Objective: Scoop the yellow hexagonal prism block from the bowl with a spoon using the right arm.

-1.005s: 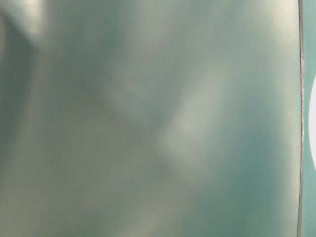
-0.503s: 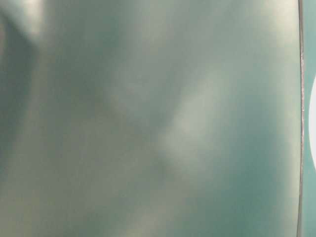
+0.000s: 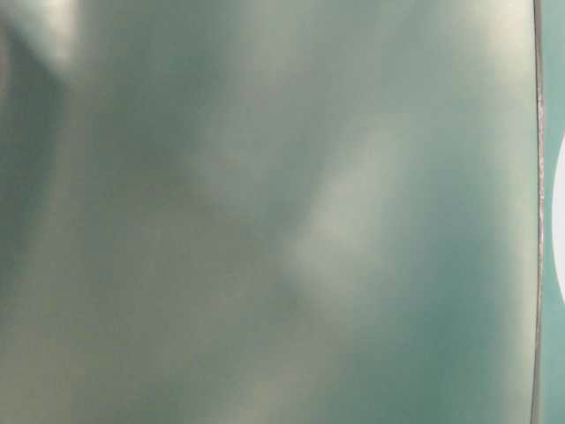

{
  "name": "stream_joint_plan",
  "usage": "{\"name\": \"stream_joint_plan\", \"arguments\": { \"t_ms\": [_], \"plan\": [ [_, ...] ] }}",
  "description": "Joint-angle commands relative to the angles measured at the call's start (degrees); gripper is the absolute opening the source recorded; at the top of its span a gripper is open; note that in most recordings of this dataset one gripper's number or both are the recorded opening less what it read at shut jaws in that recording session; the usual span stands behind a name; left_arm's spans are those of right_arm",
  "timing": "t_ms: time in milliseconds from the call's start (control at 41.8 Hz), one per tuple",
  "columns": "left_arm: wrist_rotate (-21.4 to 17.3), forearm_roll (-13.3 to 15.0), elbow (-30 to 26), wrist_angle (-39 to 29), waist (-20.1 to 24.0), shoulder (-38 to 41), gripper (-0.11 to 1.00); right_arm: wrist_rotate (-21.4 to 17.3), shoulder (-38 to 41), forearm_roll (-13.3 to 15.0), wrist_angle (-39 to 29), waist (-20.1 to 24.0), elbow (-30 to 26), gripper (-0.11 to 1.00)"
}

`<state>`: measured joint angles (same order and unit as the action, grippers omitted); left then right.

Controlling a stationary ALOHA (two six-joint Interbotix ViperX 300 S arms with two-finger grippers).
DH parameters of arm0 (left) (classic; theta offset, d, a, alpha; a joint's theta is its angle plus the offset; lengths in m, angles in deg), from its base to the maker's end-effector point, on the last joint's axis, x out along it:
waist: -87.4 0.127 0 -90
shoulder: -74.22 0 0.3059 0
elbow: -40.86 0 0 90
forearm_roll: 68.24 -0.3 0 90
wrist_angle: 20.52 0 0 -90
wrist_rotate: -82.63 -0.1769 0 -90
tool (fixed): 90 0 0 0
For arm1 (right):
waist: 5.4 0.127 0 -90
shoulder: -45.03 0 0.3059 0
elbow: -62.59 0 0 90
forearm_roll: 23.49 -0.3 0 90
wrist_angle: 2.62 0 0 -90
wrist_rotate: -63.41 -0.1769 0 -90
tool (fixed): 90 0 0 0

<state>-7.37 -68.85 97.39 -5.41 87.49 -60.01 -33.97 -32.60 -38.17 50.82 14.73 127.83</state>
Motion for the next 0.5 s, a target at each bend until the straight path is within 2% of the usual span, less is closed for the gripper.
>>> {"name": "stream_joint_plan", "arguments": {
  "t_ms": [0,479],
  "plan": [
    [0.0,-0.18,-1.32,0.62,0.09,0.53,0.0,0.62,-0.53,0.0,0.26,0.18,-0.7,0.35],
    [0.0,-0.18,-1.32,0.35,0.09,0.53,0.0,0.7,-0.53,0.0,-0.09,0.18,-0.7,0.32]
  ]
}}
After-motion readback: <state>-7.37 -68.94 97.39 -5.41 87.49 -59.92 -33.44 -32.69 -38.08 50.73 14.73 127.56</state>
